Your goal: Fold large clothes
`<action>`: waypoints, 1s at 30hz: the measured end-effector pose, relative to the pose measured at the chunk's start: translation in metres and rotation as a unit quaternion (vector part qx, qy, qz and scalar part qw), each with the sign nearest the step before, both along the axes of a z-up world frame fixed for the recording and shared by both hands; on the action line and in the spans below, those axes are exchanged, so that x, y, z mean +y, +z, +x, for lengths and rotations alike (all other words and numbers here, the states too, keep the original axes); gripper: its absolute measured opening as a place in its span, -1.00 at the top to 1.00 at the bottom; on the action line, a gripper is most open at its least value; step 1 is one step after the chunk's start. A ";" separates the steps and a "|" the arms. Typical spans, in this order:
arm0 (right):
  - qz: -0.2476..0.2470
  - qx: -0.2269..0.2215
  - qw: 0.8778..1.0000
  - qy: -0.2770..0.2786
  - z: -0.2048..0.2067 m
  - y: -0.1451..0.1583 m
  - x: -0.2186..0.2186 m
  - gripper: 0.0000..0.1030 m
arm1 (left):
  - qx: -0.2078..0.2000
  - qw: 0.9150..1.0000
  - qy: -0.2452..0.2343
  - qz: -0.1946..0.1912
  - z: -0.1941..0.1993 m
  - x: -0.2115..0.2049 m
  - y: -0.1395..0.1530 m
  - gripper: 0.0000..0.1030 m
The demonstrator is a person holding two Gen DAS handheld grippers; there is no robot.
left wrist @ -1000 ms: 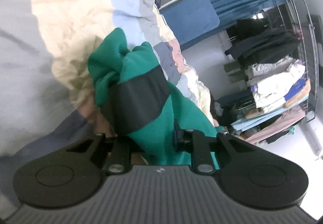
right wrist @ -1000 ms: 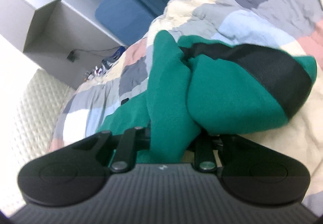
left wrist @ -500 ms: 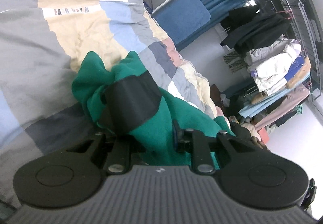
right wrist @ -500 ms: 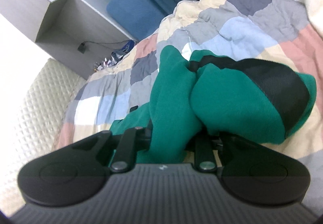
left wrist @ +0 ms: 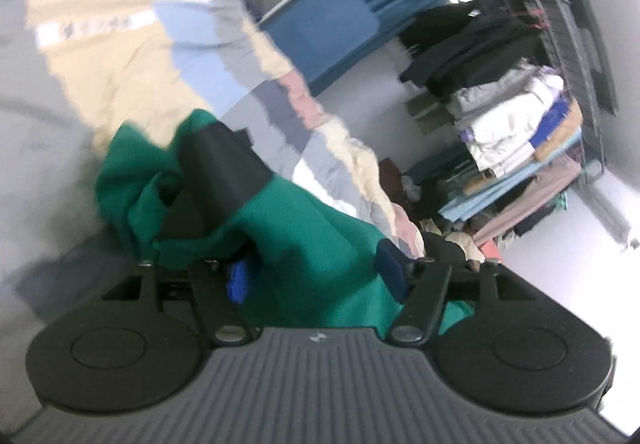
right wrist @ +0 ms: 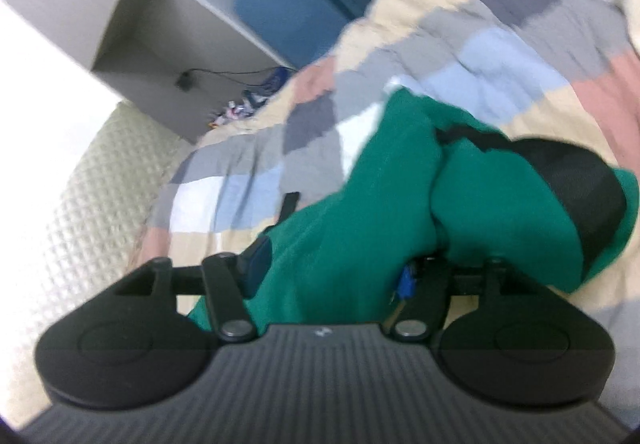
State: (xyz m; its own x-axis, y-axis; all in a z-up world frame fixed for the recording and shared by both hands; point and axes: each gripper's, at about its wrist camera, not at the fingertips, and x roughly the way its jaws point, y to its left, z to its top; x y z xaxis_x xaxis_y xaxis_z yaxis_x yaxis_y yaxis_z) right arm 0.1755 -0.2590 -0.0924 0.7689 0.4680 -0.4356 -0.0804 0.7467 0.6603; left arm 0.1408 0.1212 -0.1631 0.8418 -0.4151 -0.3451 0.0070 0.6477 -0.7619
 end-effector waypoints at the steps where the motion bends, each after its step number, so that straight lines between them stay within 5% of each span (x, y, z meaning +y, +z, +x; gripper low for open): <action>1: -0.011 -0.013 1.000 0.005 0.002 0.004 0.001 -0.26 | -0.006 1.000 0.000 0.006 0.002 -0.001 0.003 -0.34; 11: -0.088 -0.086 0.991 0.043 0.060 0.018 0.010 -0.25 | -0.062 0.994 0.014 0.084 0.063 -0.009 0.020 -0.36; 19: -0.176 -0.145 0.973 0.036 0.106 0.010 0.019 -0.25 | -0.077 0.985 0.048 0.145 0.137 -0.005 0.013 -0.36; 24: -0.237 -0.143 0.960 0.040 0.148 -0.012 0.032 -0.26 | -0.060 0.973 0.045 0.217 0.184 -0.011 -0.007 -0.36; 30: -0.251 -0.100 0.962 0.050 0.198 -0.047 0.033 -0.31 | -0.026 0.966 0.037 0.254 0.227 -0.012 -0.041 -0.36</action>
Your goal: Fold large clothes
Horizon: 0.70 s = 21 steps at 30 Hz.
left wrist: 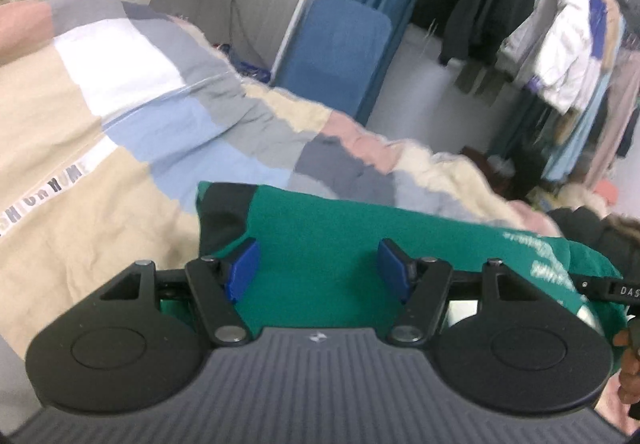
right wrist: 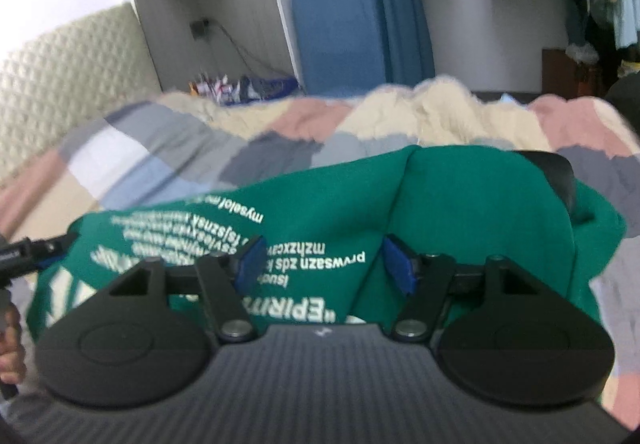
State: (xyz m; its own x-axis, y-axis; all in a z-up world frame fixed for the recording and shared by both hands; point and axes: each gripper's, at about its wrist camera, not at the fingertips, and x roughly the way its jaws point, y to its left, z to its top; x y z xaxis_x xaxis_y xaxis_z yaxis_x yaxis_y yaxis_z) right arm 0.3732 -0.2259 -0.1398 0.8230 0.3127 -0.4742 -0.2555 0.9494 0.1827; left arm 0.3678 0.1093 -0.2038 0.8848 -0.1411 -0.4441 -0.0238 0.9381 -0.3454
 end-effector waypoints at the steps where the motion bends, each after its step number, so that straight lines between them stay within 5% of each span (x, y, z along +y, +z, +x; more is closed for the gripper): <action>1: 0.008 0.012 1.000 0.000 0.008 -0.008 -0.002 -0.31 | 0.005 1.000 0.001 0.003 0.004 0.001 -0.008 -0.36; 7: 0.038 0.041 0.998 -0.004 0.037 -0.030 -0.003 -0.35 | 0.039 0.999 0.006 -0.010 0.032 0.005 -0.036 -0.36; 13: 0.044 0.057 0.997 -0.030 0.036 -0.025 0.003 -0.37 | 0.033 0.999 0.007 -0.028 0.018 0.007 -0.027 -0.38; 21: 0.079 0.063 0.991 -0.090 -0.037 0.012 0.002 -0.40 | 0.004 0.997 0.005 -0.073 -0.052 0.004 0.009 -0.56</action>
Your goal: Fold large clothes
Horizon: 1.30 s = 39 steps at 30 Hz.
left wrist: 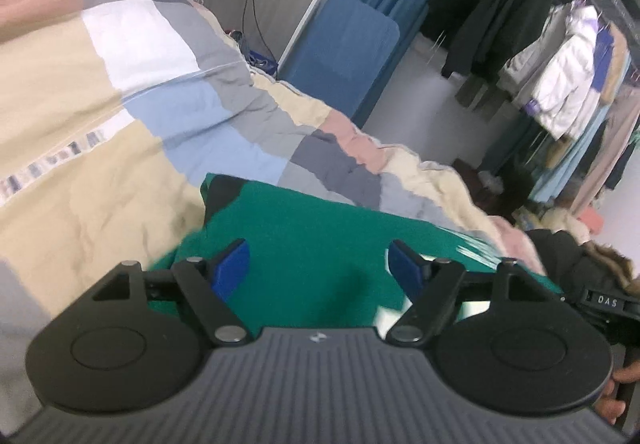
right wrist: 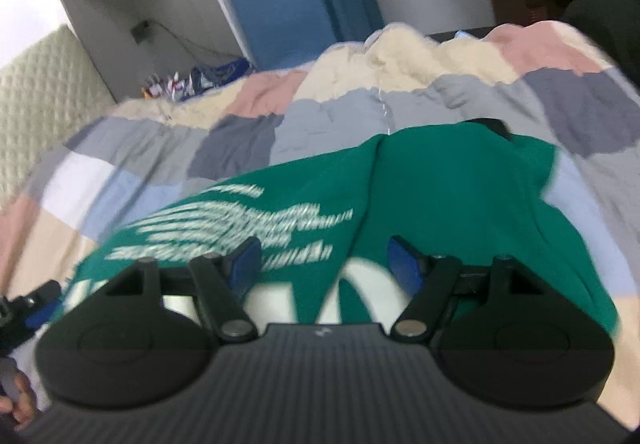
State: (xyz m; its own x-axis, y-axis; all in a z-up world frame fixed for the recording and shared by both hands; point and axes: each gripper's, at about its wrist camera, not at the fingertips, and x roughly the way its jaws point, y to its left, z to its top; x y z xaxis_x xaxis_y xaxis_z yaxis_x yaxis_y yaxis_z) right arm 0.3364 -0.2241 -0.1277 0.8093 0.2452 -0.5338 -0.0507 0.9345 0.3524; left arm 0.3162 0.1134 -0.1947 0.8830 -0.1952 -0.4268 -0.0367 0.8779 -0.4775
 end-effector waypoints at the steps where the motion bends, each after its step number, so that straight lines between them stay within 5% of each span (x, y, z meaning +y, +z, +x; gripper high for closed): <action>1: 0.013 0.001 1.000 0.000 -0.012 0.002 -0.002 -0.40 | 0.000 1.000 -0.003 -0.007 -0.011 -0.002 0.002 -0.56; 7: 0.113 0.014 0.993 -0.013 -0.060 0.003 -0.014 -0.41 | 0.038 0.998 -0.031 -0.034 -0.052 -0.022 -0.009 -0.57; 12: 0.167 0.061 0.983 -0.036 -0.067 -0.021 -0.019 -0.44 | 0.104 0.983 -0.044 -0.144 -0.046 -0.021 -0.041 -0.59; 16: 0.225 0.106 0.967 -0.046 -0.058 -0.043 -0.024 -0.44 | 0.137 0.971 -0.033 -0.196 -0.037 -0.015 -0.071 -0.75; 19: 0.282 0.113 0.951 -0.058 -0.055 -0.055 -0.031 -0.86 | 0.160 0.955 -0.019 -0.250 -0.028 -0.008 -0.094 -0.85; 26: 0.390 0.149 0.899 -0.133 -0.043 -0.097 -0.049 -0.89 | 0.113 0.920 0.006 -0.376 -0.019 0.011 -0.123 -0.94; 29: 0.410 0.121 0.889 -0.162 -0.035 -0.100 -0.056 -0.88 | 0.089 0.900 0.025 -0.426 -0.018 0.021 -0.132 -0.94; 33: 0.411 0.115 0.881 -0.202 -0.016 -0.103 -0.068 -0.90 | 0.095 0.890 0.041 -0.444 -0.007 0.024 -0.139 -0.94; 36: 0.409 0.108 0.878 -0.223 -0.001 -0.106 -0.076 -0.93 | 0.098 0.893 0.047 -0.437 0.002 0.021 -0.138 -0.95; 39: 0.393 0.099 0.889 -0.214 0.016 -0.108 -0.079 -0.94 | 0.099 0.891 0.052 -0.440 0.009 0.021 -0.138 -0.95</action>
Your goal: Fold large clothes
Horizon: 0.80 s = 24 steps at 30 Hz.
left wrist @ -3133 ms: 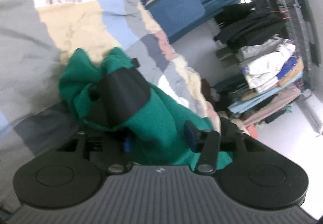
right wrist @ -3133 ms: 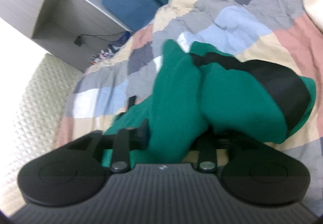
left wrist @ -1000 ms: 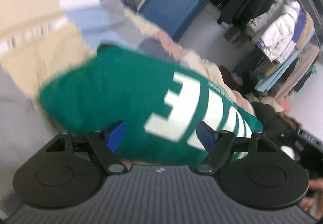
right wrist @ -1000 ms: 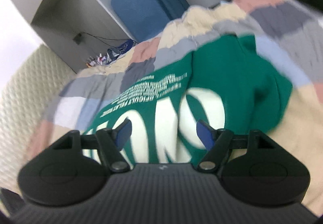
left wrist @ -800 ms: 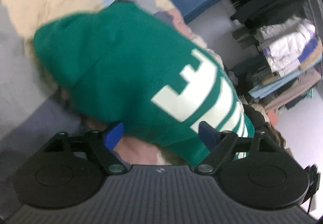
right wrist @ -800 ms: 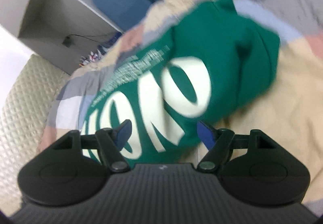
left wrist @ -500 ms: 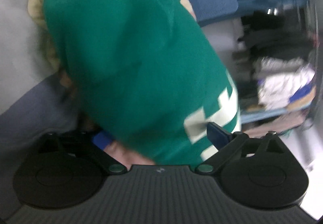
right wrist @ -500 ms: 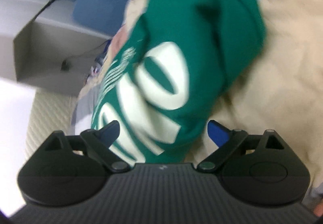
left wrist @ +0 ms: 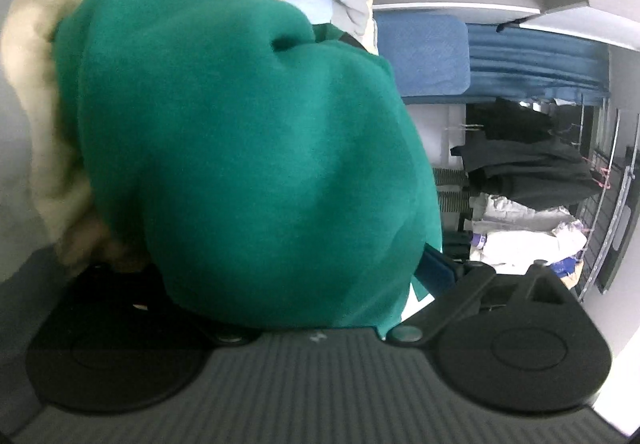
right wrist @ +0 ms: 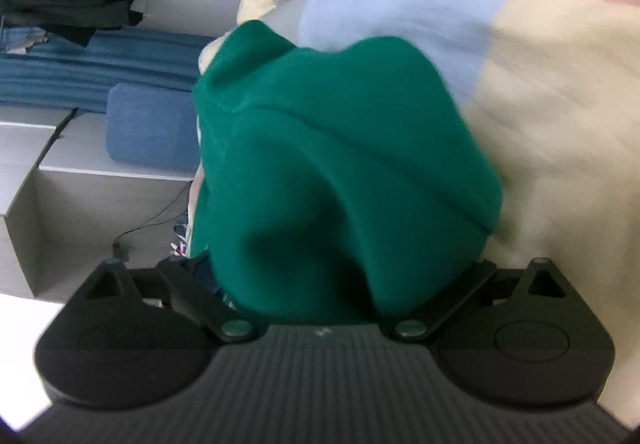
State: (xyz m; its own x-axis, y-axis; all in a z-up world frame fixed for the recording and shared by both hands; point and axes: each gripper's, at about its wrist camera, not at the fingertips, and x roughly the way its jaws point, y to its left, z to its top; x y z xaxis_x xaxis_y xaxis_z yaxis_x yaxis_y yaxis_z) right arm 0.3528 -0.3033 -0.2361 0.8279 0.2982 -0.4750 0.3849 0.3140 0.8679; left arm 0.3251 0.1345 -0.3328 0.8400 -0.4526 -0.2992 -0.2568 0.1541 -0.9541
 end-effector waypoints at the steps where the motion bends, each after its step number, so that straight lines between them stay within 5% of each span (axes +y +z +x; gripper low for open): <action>1: -0.008 -0.002 1.000 0.004 0.006 -0.002 0.000 -1.00 | -0.001 1.000 -0.001 0.001 0.000 0.002 0.001 -0.95; 11: -0.080 -0.042 0.994 0.069 0.055 -0.004 0.005 -1.00 | -0.027 0.998 -0.003 0.054 0.021 0.000 0.006 -0.87; 19: -0.130 -0.102 0.979 0.123 0.062 0.025 -0.004 0.08 | -0.063 0.995 -0.017 0.081 0.012 0.003 0.019 -0.14; 24: -0.156 -0.155 0.965 0.142 0.043 0.061 -0.004 0.25 | -0.092 0.992 -0.034 0.083 0.005 0.000 0.029 0.11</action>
